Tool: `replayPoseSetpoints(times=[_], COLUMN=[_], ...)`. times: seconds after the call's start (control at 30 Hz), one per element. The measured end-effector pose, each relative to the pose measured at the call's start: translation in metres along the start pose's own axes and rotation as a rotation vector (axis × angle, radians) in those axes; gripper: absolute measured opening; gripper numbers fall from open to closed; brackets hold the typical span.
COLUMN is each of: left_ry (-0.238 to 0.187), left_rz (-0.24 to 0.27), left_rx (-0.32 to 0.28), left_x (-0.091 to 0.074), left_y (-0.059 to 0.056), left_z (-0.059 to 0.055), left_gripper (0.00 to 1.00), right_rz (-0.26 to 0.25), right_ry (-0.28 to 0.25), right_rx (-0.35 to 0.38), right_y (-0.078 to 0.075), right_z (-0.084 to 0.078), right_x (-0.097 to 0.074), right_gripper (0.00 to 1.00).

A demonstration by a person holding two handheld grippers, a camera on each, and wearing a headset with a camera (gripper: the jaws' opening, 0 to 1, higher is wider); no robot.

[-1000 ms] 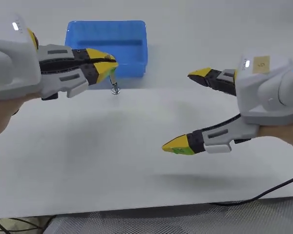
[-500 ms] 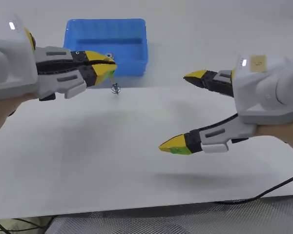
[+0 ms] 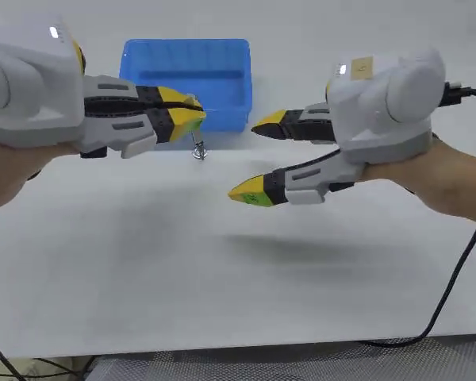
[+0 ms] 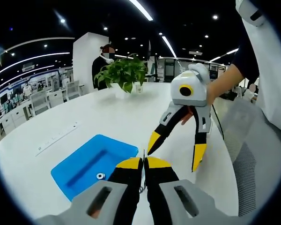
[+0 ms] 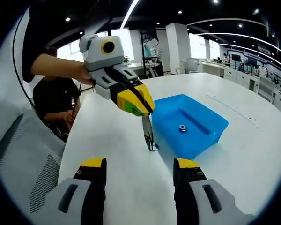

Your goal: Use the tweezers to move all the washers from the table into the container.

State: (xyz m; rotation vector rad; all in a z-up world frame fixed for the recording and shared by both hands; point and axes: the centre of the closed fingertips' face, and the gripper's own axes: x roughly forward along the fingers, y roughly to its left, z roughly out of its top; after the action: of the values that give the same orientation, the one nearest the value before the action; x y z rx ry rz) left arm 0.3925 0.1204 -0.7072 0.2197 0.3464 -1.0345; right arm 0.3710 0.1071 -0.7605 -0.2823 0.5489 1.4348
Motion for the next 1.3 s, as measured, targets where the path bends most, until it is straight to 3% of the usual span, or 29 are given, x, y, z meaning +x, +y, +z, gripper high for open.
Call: replayPoseSetpoints(times=[0.17, 0.3, 0.47, 0.57, 0.7, 0.87, 1.03, 1.27, 1.3], left_ry=[0.006, 0.006, 0.008, 0.005, 0.002, 0.001, 0.004, 0.023, 0.047], left_rz=[-0.001, 0.002, -0.002, -0.006, -0.02, -0.037, -0.04, 0.0, 0.005], left_rx=[-0.005, -0.015, -0.014, -0.016, -0.01, -0.006, -0.007, -0.023, -0.011], left_x=[-0.005, -0.008, -0.006, -0.005, -0.001, 0.001, 0.002, 0.0, 0.0], left_y=[0.002, 0.003, 0.003, 0.003, 0.001, -0.002, -0.004, 0.002, 0.002], left_z=[-0.004, -0.007, -0.008, -0.008, -0.007, -0.007, -0.006, -0.008, -0.012], left_gripper=[0.06, 0.06, 0.06, 0.06, 0.06, 0.06, 0.06, 0.07, 0.07], right_rz=[0.068, 0.088, 0.116, 0.15, 0.19, 0.18, 0.195, 0.187, 0.184], right_ry=[-0.022, -0.009, -0.015, -0.009, 0.023, 0.044, 0.043, 0.03, 0.028], right_rx=[-0.003, -0.031, -0.05, -0.044, -0.11, -0.16, -0.213, -0.226, -0.241], right_y=[0.001, 0.0, -0.007, -0.006, -0.002, -0.01, -0.009, -0.012, -0.011], right_z=[0.016, 0.021, 0.025, 0.024, 0.017, 0.012, 0.012, 0.014, 0.015], right_x=[0.018, 0.031, 0.042, 0.047, 0.054, 0.059, 0.058, 0.061, 0.061], right_gripper=[0.48, 0.45, 0.29, 0.27, 0.21, 0.14, 0.12, 0.1, 0.1])
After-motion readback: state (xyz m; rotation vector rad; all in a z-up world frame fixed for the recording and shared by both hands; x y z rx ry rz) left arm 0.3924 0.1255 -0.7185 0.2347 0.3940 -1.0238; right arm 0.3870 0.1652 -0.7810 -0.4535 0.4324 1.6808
